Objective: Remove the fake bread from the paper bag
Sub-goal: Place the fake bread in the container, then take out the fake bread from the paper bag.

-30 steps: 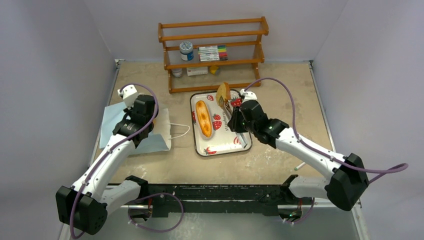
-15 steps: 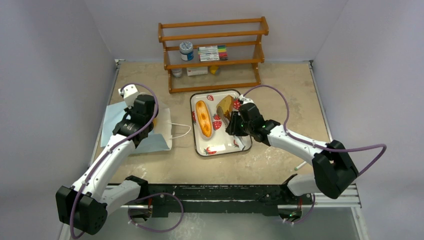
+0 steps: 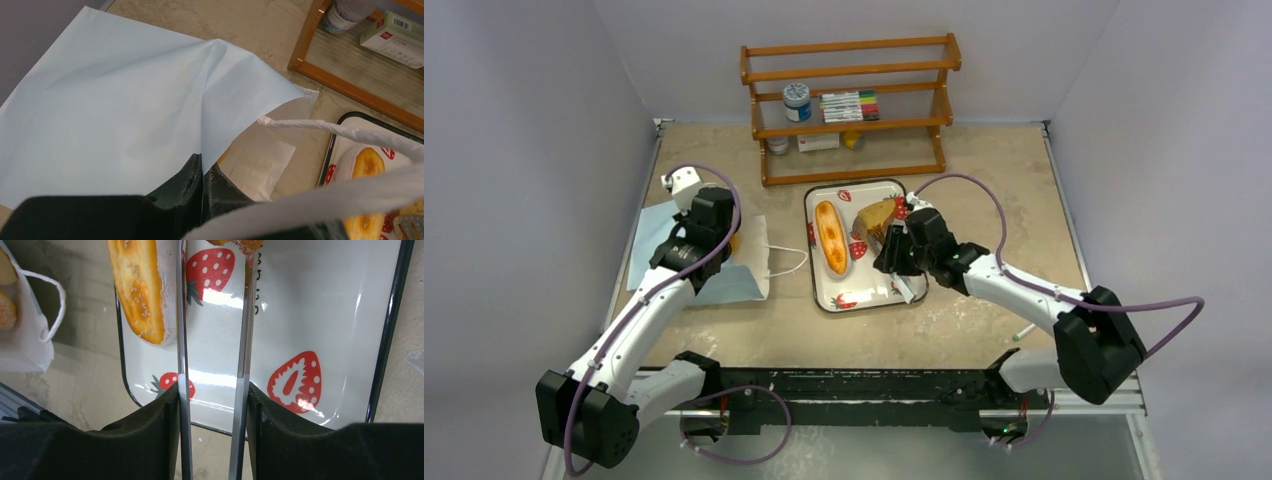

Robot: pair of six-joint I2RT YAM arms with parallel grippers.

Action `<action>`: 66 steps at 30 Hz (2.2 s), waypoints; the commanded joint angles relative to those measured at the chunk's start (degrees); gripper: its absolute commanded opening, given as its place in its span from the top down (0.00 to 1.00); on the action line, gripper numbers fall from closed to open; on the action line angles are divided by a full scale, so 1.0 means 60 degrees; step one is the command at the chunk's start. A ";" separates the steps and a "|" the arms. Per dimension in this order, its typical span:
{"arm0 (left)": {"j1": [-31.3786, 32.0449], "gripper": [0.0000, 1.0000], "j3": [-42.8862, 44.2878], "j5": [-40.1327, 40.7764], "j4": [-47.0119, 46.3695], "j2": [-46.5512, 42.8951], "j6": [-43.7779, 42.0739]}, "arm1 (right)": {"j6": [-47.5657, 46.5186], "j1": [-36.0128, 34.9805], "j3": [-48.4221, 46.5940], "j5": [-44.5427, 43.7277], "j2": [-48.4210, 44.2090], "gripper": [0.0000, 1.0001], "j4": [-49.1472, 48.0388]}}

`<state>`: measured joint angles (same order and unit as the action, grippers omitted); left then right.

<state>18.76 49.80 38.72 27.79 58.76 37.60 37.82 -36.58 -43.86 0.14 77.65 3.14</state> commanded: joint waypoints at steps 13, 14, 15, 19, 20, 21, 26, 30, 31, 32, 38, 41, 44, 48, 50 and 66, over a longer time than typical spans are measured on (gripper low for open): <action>-0.0055 1.00 0.0540 -0.0165 -0.0877 0.0025 -0.0178 | 0.0599 0.0048 -0.0203 0.0690 -0.1740 0.53 0.0982; -0.0052 1.00 0.0536 -0.0169 -0.0892 0.0012 -0.0174 | 0.0638 0.0058 -0.0242 0.0626 -0.1721 0.53 0.0953; -0.0053 1.00 0.0533 -0.0169 -0.0909 0.0010 -0.0174 | 0.0573 0.0048 -0.0331 0.0534 -0.1677 0.53 0.0997; -0.0055 1.00 0.0519 -0.0180 -0.0951 0.0028 -0.0178 | 0.0269 0.0052 -0.0974 -0.0009 -0.1433 0.53 0.1440; -0.0059 1.00 0.0522 -0.0196 -0.0955 0.0011 -0.0182 | 0.0209 0.0047 -0.1105 -0.0236 -0.1439 0.53 0.1480; -0.0066 1.00 0.0528 -0.0198 -0.0962 0.0007 -0.0202 | 0.0157 0.0063 -0.1281 -0.0464 -0.1444 0.53 0.1484; -0.0100 1.00 0.0551 -0.0240 -0.0955 -0.0028 -0.0267 | -0.0171 0.0190 -0.2286 -0.0961 -0.0919 0.53 0.1626; -0.0138 1.00 0.0600 -0.0272 -0.0915 -0.0052 -0.0337 | -0.0375 0.0222 -0.2845 -0.1124 -0.0439 0.53 0.1565; -0.0141 1.00 0.0600 -0.0283 -0.0912 -0.0065 -0.0346 | -0.0416 0.0233 -0.2952 -0.1154 -0.0344 0.53 0.1582; -0.0139 1.00 0.0600 -0.0286 -0.0911 -0.0074 -0.0336 | -0.0445 0.0244 -0.3046 -0.1207 -0.0272 0.53 0.1593; -0.0155 1.00 0.0563 -0.0434 -0.0882 -0.0120 -0.0492 | -0.0739 0.0255 -0.3415 -0.1539 -0.0270 0.53 0.1727; -0.0169 1.00 0.0442 -0.0906 -0.0952 -0.0194 -0.0763 | -0.1032 0.0253 -0.3555 -0.1521 -0.0437 0.54 0.1736; -0.0168 1.00 0.0252 -0.1277 -0.0915 -0.0402 -0.0928 | -0.1629 0.0219 -0.3871 -0.1107 -0.0393 0.56 0.1987; -0.0173 1.00 -0.0031 -0.2251 -0.1030 -0.0750 -0.1342 | -0.1779 -0.0204 -0.3762 -0.0404 -0.0588 0.57 0.2015; -0.0169 1.00 -0.0015 -0.2512 -0.0885 -0.0772 -0.1427 | -0.1774 -0.0474 -0.3637 -0.0105 -0.0696 0.57 0.1930; -0.0168 1.00 -0.0133 -0.2911 -0.0540 -0.0762 -0.1402 | -0.1213 -0.2193 -0.3470 0.1636 -0.1276 0.57 0.1756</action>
<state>18.02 48.82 22.04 26.22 54.83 29.32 29.34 -48.77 -64.27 5.06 71.75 16.84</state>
